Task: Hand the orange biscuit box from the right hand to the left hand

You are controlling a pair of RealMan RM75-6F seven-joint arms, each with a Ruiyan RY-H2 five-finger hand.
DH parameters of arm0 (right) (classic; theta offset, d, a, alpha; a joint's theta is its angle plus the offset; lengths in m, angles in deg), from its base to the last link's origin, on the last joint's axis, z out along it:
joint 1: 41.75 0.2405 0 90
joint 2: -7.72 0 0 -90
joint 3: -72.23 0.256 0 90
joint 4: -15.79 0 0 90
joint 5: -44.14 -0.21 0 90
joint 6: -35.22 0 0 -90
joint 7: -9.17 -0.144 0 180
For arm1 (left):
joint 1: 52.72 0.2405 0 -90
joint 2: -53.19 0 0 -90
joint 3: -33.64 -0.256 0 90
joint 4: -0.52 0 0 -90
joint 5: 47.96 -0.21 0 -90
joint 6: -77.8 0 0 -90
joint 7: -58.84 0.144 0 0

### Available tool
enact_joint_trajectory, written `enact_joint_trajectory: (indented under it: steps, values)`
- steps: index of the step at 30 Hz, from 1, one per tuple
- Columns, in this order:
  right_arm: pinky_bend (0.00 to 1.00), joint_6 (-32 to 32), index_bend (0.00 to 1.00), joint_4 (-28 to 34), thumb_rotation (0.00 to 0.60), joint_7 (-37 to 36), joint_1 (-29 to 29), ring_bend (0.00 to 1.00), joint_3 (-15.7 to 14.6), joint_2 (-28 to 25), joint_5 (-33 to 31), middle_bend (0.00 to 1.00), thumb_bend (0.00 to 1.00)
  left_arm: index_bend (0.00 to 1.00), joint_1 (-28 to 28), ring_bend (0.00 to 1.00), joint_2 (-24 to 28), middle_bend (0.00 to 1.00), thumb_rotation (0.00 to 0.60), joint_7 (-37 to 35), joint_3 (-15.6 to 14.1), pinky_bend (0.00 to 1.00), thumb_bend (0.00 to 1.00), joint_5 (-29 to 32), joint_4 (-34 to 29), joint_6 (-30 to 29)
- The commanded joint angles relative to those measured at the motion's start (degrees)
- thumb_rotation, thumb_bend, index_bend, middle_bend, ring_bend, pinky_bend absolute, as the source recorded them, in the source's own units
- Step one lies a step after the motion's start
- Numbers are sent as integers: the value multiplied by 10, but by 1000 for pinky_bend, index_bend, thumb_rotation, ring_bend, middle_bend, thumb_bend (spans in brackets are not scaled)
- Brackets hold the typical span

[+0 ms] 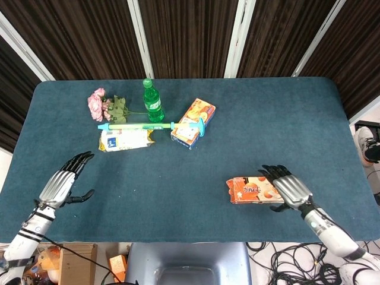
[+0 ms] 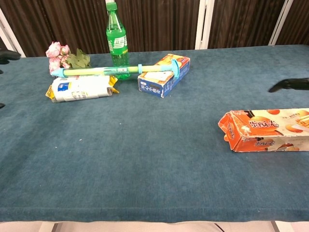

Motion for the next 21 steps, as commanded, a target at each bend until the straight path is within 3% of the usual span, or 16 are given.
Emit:
enact_joint_trajectory:
  steps: [1,8,15,17,19,21]
  values:
    - [0,18,0,-75,600,-74,-36,0,-29,6,42,0,96,0,9,10,6,26,600,13,-7,126,288,8,-9,-1]
    - [0,-11,0,-181,600,-153,-29,0,-21,59,57,0,96,0,6,2,0,14,600,29,-7,122,288,18,-9,13]
    - [14,-26,17,-219,600,-165,-16,9,-12,95,69,20,97,0,6,0,1,10,600,33,-6,122,288,27,-9,21]
    - [128,-15,150,-225,600,-166,-18,106,-8,103,73,105,98,0,6,0,4,11,600,33,-6,122,288,28,-13,23]
    - [341,-1,456,-229,600,-169,-21,316,-4,110,77,303,134,0,7,0,8,11,600,34,-8,122,288,27,-18,24]
    - [490,20,672,-235,600,-162,-28,473,0,117,82,468,192,0,8,0,14,11,600,36,-9,122,288,25,-25,24]
